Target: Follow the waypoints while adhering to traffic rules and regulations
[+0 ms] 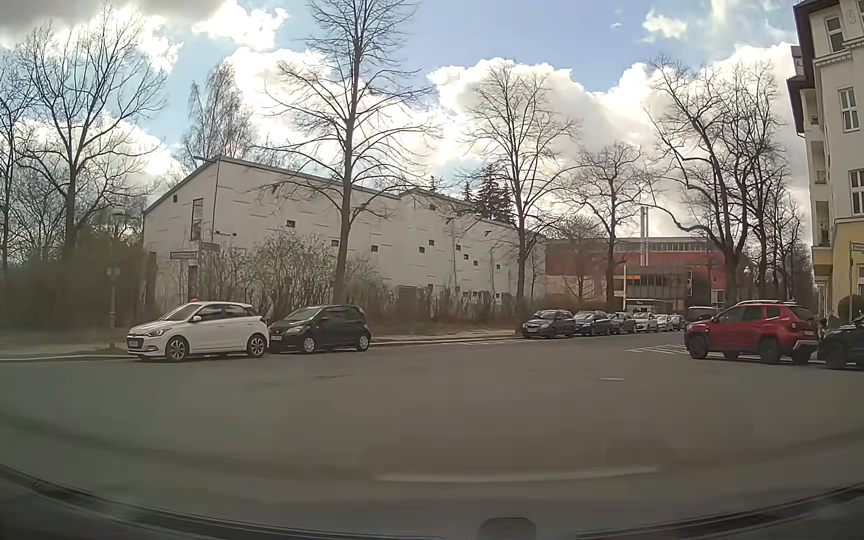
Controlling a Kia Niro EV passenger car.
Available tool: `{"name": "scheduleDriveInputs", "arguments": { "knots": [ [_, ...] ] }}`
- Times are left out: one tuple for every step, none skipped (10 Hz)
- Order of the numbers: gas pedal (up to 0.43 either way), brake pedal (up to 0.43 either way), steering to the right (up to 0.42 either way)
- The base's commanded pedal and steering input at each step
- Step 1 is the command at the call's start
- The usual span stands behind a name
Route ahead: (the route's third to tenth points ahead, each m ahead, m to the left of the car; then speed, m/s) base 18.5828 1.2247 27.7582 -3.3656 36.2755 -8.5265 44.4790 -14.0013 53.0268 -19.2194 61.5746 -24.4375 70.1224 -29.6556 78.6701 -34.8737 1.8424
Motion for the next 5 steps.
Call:
{"name": "scheduleDriveInputs", "arguments": {
  "knots": [
    [0.079,0.03,0.106],
    [0.118,0.03,0.109],
    [0.13,0.03,0.11],
    [0.138,0.03,0.111],
    [0.157,0.03,0.111]
  ]
}}
